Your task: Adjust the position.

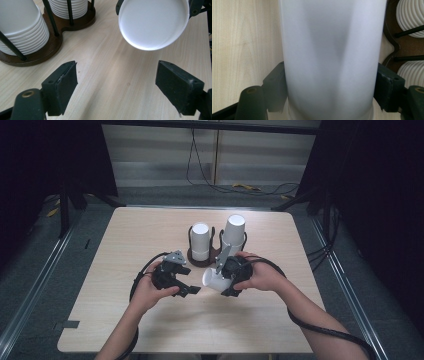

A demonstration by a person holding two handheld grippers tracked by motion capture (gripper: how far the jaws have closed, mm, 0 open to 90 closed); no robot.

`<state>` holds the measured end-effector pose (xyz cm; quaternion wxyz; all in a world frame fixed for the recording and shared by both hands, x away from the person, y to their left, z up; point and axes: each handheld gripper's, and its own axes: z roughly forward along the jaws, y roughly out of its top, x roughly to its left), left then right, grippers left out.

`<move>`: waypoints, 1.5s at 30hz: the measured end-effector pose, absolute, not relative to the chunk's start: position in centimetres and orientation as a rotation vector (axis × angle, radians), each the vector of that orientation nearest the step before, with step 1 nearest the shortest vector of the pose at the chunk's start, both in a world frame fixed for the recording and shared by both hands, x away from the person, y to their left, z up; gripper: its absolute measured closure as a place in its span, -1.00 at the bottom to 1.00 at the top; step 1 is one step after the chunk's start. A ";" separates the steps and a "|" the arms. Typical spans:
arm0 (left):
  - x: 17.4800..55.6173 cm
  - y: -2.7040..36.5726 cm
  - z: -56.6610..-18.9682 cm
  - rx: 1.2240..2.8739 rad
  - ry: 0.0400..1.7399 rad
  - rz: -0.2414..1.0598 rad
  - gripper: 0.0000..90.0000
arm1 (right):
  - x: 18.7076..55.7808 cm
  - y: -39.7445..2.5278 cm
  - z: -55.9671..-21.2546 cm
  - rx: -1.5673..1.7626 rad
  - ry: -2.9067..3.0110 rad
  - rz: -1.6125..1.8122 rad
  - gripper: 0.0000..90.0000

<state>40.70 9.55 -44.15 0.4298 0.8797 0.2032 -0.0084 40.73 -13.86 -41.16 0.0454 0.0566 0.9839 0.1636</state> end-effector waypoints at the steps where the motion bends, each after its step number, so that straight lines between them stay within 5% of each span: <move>1: 40.7 9.6 -44.1 2.193 0.503 -0.021 -0.61 | 40.7 -13.8 -41.2 0.180 3.010 0.494 -0.45; 45: 40.3 7.6 -44.2 2.100 0.368 -0.115 -0.65 | 40.6 -12.5 -41.3 0.112 3.026 0.497 -0.45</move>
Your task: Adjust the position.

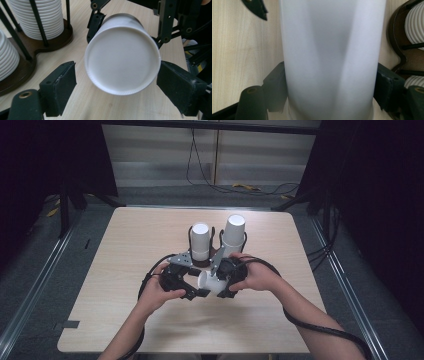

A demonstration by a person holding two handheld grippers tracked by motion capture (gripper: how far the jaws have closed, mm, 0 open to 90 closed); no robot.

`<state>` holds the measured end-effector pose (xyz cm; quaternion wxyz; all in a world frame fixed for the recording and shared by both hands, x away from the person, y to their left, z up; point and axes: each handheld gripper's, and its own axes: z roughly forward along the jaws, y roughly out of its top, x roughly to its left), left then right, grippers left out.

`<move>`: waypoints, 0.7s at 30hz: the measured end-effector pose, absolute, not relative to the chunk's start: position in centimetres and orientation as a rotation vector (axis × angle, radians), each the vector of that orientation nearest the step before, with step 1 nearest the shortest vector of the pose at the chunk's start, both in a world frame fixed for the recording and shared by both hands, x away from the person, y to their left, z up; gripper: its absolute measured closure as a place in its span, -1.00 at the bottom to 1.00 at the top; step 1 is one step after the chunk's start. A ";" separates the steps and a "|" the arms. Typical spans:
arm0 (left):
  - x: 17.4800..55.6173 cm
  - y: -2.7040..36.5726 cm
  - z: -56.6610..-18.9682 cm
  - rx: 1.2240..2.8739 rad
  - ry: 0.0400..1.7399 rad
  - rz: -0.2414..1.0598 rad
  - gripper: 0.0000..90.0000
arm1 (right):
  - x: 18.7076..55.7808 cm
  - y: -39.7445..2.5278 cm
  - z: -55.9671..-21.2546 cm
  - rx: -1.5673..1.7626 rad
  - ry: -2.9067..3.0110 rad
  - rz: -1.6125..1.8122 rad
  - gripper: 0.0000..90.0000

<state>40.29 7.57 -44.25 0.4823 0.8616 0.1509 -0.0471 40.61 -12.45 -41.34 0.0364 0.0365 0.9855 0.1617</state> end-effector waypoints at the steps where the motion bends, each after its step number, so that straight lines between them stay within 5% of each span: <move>1: 40.3 7.5 -44.2 2.101 0.365 -0.115 -0.65 | 40.6 -12.4 -41.4 0.111 3.027 0.497 -0.45; 21: 40.2 7.4 -44.0 2.080 0.348 -0.118 -0.57 | 40.6 -11.8 -41.4 0.090 3.028 0.489 -0.45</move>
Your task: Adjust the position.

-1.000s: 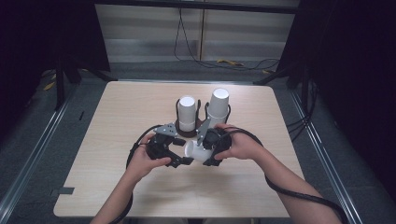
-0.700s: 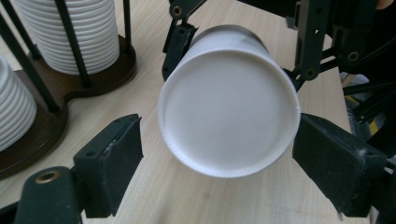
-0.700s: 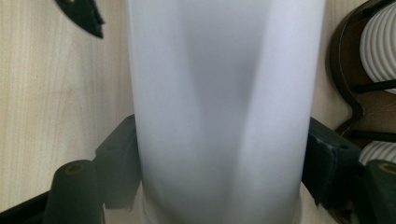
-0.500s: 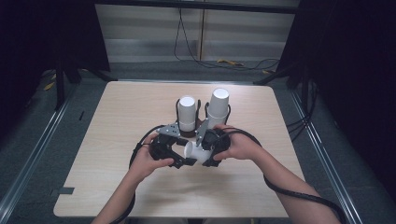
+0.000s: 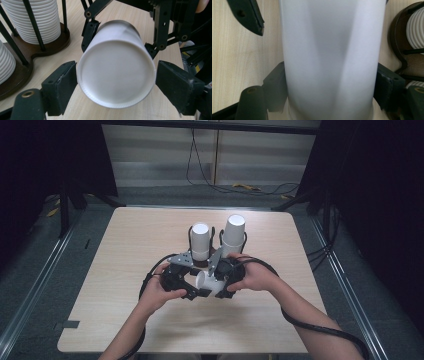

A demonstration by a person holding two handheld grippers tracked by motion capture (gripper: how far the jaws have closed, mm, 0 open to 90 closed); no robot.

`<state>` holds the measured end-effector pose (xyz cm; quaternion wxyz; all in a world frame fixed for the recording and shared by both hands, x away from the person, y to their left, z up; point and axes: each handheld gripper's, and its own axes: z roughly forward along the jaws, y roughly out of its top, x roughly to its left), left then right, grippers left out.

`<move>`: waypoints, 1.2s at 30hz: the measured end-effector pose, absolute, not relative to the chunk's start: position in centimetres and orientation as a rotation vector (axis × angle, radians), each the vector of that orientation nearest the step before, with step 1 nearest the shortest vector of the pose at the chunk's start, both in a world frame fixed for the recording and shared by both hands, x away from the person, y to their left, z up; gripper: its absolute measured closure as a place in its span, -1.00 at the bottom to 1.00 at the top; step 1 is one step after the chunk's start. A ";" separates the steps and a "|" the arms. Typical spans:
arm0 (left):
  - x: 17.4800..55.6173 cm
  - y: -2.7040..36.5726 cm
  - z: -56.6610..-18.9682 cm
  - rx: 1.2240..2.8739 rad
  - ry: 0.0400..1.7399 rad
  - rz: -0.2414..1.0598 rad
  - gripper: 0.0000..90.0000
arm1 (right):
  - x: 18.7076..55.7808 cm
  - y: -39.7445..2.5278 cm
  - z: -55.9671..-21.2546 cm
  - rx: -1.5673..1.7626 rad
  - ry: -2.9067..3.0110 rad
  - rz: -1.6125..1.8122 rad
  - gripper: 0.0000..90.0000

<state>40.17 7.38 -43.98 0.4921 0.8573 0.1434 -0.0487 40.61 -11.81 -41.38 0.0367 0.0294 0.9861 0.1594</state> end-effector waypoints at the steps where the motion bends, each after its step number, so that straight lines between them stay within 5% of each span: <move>1: 40.1 7.4 -44.0 2.079 0.346 -0.117 -0.57 | 40.6 -11.8 -41.4 0.098 3.030 0.491 -0.45; 36: 40.2 7.2 -44.1 2.094 0.337 -0.124 -0.31 | 40.4 -11.3 -41.5 0.056 3.038 0.508 -0.45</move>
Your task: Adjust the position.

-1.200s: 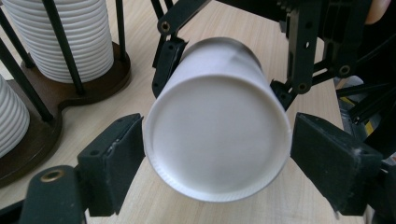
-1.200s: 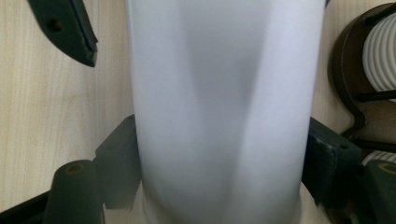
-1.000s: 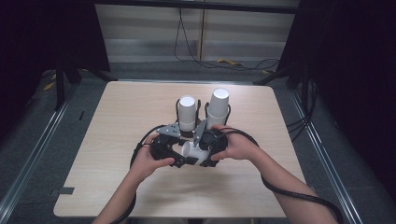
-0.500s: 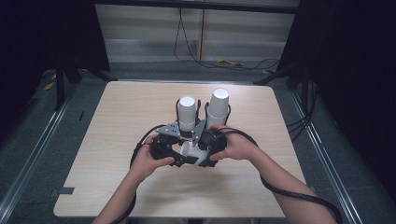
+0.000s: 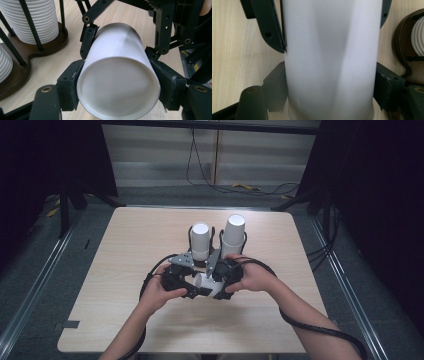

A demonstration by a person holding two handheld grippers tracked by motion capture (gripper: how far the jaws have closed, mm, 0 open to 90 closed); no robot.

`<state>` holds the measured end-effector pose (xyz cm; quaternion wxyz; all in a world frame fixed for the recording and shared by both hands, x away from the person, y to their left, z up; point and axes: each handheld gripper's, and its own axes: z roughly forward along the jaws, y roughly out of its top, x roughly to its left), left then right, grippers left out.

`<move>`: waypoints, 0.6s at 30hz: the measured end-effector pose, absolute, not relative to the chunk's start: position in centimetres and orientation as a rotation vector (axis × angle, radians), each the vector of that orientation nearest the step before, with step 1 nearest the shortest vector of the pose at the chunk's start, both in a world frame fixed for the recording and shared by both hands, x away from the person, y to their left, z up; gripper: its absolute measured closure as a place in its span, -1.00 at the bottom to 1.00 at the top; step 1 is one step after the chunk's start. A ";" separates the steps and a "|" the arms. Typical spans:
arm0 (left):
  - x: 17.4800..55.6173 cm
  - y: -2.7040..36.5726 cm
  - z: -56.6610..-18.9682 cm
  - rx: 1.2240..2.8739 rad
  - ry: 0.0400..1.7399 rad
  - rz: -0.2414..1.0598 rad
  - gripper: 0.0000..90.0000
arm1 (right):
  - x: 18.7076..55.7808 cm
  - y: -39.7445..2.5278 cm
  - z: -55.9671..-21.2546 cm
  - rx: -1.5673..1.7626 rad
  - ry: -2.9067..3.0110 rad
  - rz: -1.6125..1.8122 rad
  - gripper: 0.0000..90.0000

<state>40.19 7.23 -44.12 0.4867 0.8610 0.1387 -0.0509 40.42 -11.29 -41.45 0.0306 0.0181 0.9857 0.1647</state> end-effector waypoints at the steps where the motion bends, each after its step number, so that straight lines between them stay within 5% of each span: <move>1: 40.2 7.2 -44.1 2.095 0.333 -0.119 -0.31 | 40.4 -11.3 -41.5 0.053 3.038 0.509 -0.45; 18: 40.5 7.9 -44.0 2.071 0.329 -0.143 -0.30 | 40.4 -11.8 -41.5 0.117 3.030 0.644 -0.53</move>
